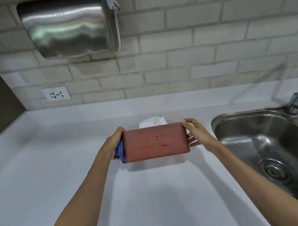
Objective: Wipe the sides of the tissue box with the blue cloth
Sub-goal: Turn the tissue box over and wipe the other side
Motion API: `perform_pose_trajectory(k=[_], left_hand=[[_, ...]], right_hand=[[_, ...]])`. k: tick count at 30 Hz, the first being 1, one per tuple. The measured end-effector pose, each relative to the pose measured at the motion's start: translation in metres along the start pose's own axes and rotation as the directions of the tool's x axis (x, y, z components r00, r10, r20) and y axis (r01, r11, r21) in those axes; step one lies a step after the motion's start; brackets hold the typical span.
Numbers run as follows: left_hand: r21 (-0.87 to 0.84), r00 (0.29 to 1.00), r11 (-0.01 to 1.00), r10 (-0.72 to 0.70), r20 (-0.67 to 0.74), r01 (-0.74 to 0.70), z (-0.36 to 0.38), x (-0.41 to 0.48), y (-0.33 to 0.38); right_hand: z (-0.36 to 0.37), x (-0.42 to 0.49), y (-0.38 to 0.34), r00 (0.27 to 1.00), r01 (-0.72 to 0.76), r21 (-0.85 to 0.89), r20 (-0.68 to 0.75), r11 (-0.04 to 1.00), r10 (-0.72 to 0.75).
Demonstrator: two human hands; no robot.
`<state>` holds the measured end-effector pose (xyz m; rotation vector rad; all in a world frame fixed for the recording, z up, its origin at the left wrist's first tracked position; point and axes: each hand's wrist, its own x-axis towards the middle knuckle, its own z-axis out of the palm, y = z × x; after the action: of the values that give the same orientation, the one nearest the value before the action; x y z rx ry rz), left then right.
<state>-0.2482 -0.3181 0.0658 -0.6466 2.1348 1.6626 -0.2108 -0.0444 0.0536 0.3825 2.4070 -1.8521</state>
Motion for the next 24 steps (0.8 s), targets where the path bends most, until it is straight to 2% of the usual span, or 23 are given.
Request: perform_pose_trajectory(k=[5, 8, 11, 14, 18, 21, 22, 24], left_hand=[[-0.057, 0.999, 0.998, 0.001, -0.034, -0.002, 0.006, 0.006, 0.008], [-0.115, 0.996, 0.992, 0.039, -0.079, -0.048, 0.009, 0.011, 0.008], [-0.161, 0.986, 0.98, 0.098, -0.135, -0.119, 0.013, 0.015, 0.005], [-0.188, 0.976, 0.967, 0.14, -0.168, -0.172, 0.016, 0.015, 0.002], [-0.243, 0.949, 0.921, 0.272, -0.158, -0.304, 0.013, 0.014, -0.004], [-0.445, 0.937, 0.827, 0.331, -0.111, -0.344, 0.012, 0.013, -0.009], [-0.454, 0.931, 0.814, 0.34, -0.131, -0.361, 0.013, 0.011, -0.01], [-0.314, 0.872, 0.815, 0.43, -0.234, -0.486, 0.02, 0.005, -0.01]], right_hand=[[0.009, 0.008, -0.003, 0.998, 0.066, 0.073, -0.011, 0.995, -0.065], [0.002, 0.008, 0.007, 0.987, 0.115, 0.063, 0.106, 0.991, -0.122], [-0.004, 0.008, 0.015, 0.949, 0.177, -0.056, 0.274, 0.983, -0.156], [-0.003, 0.013, 0.019, 0.923, 0.262, -0.267, 0.349, 0.927, -0.161], [0.002, 0.019, 0.025, 0.93, 0.336, -0.396, 0.282, 0.854, -0.235], [0.004, 0.021, 0.029, 0.929, 0.364, -0.411, 0.226, 0.836, -0.293], [0.004, 0.021, 0.029, 0.927, 0.37, -0.411, 0.219, 0.833, -0.303], [0.004, 0.021, 0.027, 0.923, 0.383, -0.404, 0.208, 0.831, -0.324]])
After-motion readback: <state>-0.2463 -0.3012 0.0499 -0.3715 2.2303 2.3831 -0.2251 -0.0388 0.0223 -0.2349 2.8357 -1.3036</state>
